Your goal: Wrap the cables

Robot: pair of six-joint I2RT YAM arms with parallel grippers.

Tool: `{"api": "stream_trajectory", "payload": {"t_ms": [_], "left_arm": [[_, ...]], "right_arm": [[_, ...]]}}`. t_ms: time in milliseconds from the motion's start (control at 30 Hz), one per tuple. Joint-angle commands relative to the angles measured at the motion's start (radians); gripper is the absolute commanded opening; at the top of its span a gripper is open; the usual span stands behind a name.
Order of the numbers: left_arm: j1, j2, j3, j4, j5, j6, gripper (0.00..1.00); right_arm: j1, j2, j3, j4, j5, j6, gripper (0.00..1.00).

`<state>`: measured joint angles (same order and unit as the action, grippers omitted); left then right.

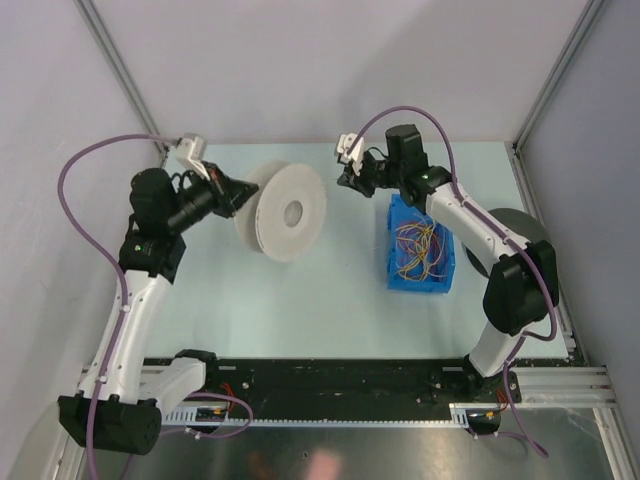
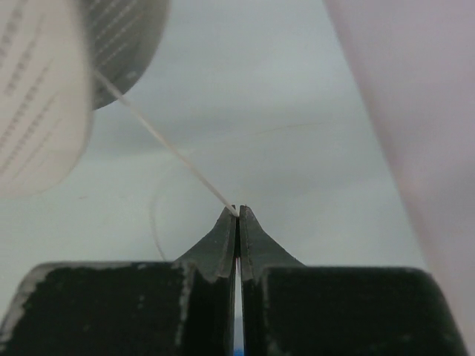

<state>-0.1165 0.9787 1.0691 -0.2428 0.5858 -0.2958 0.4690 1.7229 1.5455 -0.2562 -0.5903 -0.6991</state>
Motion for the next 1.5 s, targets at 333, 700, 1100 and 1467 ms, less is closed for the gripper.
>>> {"api": "stream_trajectory", "payload": {"t_ms": [333,700,1100,1467], "left_arm": [[0.058,0.021,0.314,0.130,-0.091,-0.421,0.00],[0.057,0.025,0.428,0.133,-0.227,-0.545,0.00],[0.058,0.011,0.452,0.133,-0.318,-0.577,0.00],[0.058,0.009,0.447,0.134,-0.391,-0.551,0.00]], "right_arm": [[0.011,-0.017,-0.128,0.202,-0.115,0.403,0.44],[0.025,-0.031,-0.258,0.462,-0.133,0.635,0.82],[0.120,-0.010,-0.390,0.564,-0.174,0.606,0.83],[0.044,-0.032,-0.390,0.564,-0.104,0.614,0.83]]}}
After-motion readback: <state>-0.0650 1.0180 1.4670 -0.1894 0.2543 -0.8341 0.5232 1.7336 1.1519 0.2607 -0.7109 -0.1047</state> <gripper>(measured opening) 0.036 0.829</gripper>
